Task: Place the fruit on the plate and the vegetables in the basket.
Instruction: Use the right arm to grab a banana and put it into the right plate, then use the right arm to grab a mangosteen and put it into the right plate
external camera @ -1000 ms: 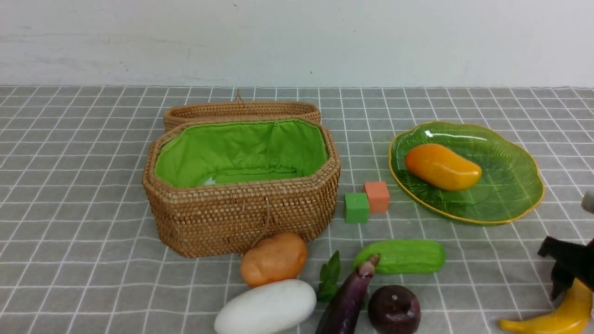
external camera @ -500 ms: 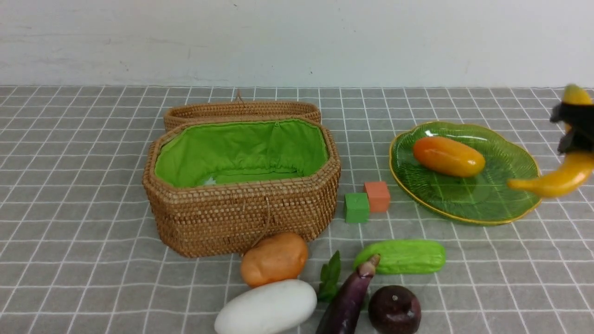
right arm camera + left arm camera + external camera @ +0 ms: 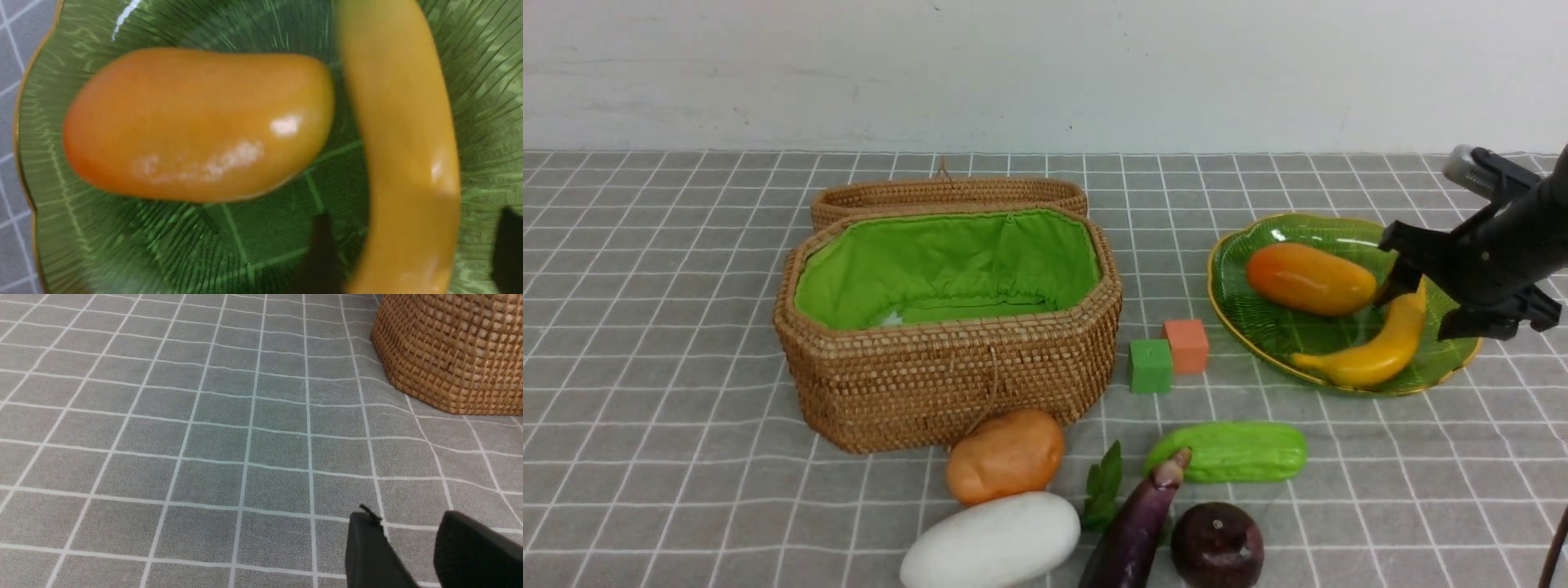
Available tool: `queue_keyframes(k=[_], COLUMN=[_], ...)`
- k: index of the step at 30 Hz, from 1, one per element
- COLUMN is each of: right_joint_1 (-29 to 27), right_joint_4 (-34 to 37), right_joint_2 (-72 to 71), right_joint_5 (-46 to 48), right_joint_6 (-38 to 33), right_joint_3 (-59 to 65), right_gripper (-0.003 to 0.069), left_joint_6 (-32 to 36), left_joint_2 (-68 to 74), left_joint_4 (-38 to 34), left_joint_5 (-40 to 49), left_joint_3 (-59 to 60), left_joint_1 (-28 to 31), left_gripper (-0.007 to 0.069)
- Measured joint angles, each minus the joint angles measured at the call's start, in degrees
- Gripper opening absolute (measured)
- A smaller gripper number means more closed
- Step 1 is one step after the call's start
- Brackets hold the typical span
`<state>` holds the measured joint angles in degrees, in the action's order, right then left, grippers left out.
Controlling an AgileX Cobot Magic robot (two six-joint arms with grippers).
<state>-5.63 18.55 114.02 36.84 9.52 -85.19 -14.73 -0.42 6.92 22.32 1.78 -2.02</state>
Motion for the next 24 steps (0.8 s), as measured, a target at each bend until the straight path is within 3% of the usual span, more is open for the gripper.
queue_keyframes(k=[2,8,14,15,16,24], right_joint_1=[0.00,1.82,17.82,18.50,25.41,37.26], right_joint_4=[-0.58,-3.38,-3.19,-3.14,-2.99,-2.99], right_joint_2=[-1.47,-10.77,-26.72,-27.11,-30.26,-29.01], right_joint_5=[1.22,6.23,6.22,6.10,4.94,-2.79], right_joint_6=[0.00,-1.29,-4.25,-4.30,-4.58,-4.69], right_joint_3=[-0.10,3.20,19.43,20.04,26.23,34.11], right_gripper=[0.0666,0.0655,0.0642,0.0642,0.0642,0.0633], left_joint_6=[0.00,0.00,0.00,0.00,0.00,0.00], left_joint_2=[0.00,0.00,0.00,0.00,0.00,0.00], left_joint_4=[0.00,0.00,0.00,0.00,0.00,0.00], left_joint_5=[0.00,0.00,0.00,0.00,0.00,0.00], left_joint_3=[0.00,0.00,0.00,0.00,0.00,0.00], left_joint_1=[0.00,0.00,0.00,0.00,0.00,0.00], left_gripper=[0.0239,0.0239,0.0239,0.0239,0.0239,0.0239])
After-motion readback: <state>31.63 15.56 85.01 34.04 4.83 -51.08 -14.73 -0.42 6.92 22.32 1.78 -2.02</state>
